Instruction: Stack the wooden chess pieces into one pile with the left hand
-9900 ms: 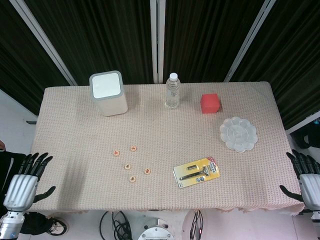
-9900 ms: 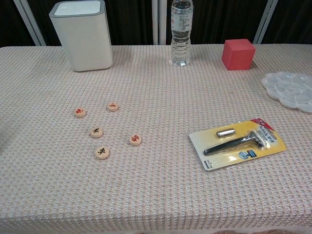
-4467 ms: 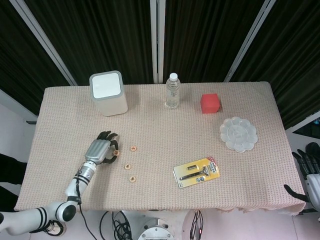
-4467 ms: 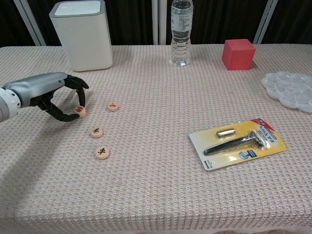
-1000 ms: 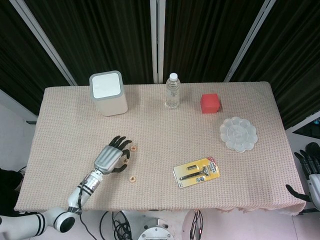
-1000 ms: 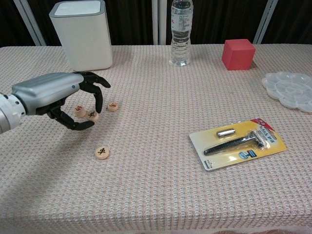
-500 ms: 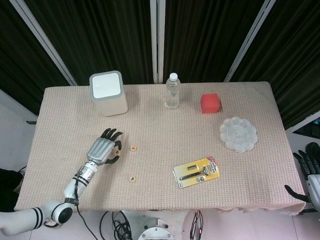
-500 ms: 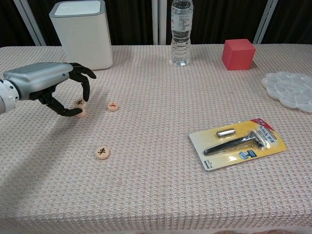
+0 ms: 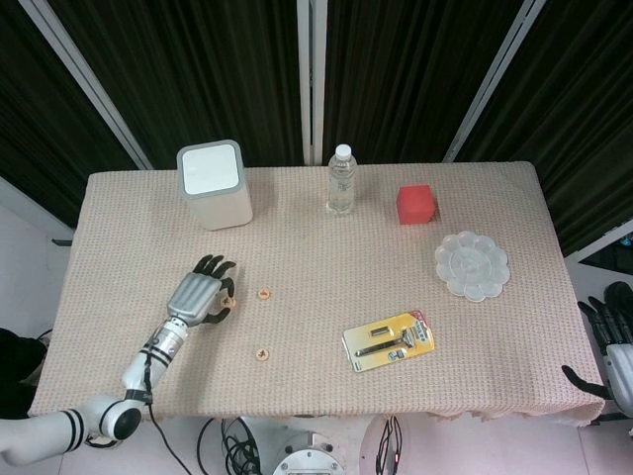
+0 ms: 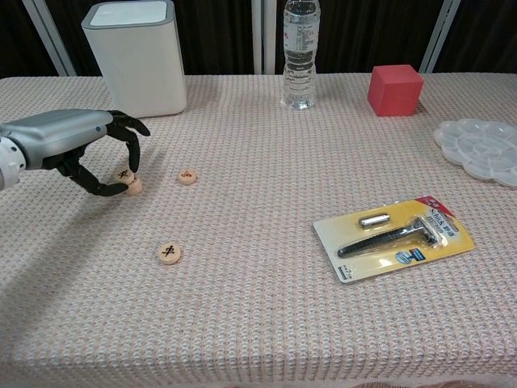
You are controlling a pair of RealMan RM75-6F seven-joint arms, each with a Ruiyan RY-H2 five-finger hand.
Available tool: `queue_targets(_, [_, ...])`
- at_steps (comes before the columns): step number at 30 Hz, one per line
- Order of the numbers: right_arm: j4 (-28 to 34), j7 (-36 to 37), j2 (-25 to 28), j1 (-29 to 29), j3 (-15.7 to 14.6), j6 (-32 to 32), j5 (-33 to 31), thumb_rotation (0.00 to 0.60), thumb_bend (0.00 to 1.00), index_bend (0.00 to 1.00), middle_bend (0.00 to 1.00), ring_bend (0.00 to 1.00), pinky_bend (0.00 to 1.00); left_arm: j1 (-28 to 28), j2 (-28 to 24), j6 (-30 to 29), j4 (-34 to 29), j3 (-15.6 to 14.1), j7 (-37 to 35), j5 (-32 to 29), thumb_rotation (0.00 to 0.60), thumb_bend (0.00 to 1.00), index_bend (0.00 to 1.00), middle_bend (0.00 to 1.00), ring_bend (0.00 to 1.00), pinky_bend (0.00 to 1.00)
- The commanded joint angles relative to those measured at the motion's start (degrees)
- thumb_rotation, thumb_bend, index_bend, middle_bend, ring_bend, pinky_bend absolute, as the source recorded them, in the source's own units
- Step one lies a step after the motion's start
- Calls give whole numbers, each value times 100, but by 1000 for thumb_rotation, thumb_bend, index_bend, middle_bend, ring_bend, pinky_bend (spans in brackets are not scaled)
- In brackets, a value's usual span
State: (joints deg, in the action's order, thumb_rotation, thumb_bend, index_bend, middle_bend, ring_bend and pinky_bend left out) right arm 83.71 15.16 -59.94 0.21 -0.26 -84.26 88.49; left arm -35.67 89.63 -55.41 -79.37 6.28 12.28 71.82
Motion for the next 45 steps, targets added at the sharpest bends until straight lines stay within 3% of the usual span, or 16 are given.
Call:
queue_targets(1, [5,-7,-1,7,-2,27,-16,600,149,0,0,0,0,-1,18,8,22,-2,-30,-9,600,298,515,117,0,0])
queue_targets(29, [-25,65,3,33,-25,117,-40,600,149,0,0,0,0,-14,120,-63,190,8,-277,75,600,298,484,117,0,0])
queue_targets(45, [-24,31,-5,39,-34,121,-25,600,151,0,0,0,0,-16,111,-19,188,-19,-264,47,600,299,417,117,0,0])
